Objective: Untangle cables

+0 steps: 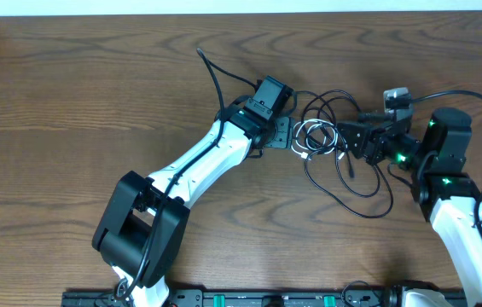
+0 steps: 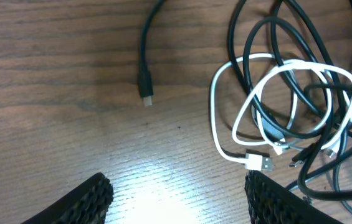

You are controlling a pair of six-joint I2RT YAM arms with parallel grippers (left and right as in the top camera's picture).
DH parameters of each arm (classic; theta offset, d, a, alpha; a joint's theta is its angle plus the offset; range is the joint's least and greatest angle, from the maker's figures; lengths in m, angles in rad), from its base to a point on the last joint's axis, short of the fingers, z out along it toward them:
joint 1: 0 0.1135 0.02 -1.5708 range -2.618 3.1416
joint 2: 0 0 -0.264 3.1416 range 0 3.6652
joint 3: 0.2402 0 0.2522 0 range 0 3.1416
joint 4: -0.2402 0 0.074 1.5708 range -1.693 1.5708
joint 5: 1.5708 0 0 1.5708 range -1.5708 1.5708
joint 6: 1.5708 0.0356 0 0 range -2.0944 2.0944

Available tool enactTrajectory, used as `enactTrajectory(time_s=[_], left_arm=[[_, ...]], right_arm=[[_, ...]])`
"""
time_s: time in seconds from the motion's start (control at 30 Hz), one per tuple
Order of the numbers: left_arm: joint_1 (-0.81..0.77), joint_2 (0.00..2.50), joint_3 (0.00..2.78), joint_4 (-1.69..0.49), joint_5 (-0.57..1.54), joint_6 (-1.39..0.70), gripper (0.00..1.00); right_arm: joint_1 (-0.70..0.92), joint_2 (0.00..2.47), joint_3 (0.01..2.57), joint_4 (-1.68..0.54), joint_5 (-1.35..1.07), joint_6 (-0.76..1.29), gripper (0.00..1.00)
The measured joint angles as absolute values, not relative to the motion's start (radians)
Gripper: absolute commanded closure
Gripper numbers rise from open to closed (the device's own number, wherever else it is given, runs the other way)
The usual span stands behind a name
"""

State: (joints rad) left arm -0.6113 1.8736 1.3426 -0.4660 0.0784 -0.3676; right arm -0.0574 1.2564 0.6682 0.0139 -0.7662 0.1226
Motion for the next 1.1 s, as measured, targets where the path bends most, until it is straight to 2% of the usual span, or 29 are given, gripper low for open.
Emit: enactTrajectory(time_s=[0.17,0.37,0.57,0.77,1.1], left_arm=[[-0.611,1.874,1.343,-0.466,0.088,-0.361,0.31],[-0.611,1.874,1.343,-0.466,0.096,-0.361,0.31],[-0.611,1.874,1.343,-0.466,0.099,-0.361,0.31],[-0.611,1.874,1.343,-0.466,0.099,-0.361,0.31],[-0.611,1.874,1.343,-0.466,0.099,-0.361,0.31]], right_arm=[[-0.057,1.286,0.669,0.010,-0.731,0.109,0.28],[-0.057,1.291,0.669,0.012,-0.504,0.112,0.39],[-0.057,1.321,0.669,0.052,-0.339,0.193,0.39],[-0.057,1.449,0.668,0.135,-0.379,0.257,0.38],[-0.056,1.591,0.668,0.266,-0.613,0.327,0.40]])
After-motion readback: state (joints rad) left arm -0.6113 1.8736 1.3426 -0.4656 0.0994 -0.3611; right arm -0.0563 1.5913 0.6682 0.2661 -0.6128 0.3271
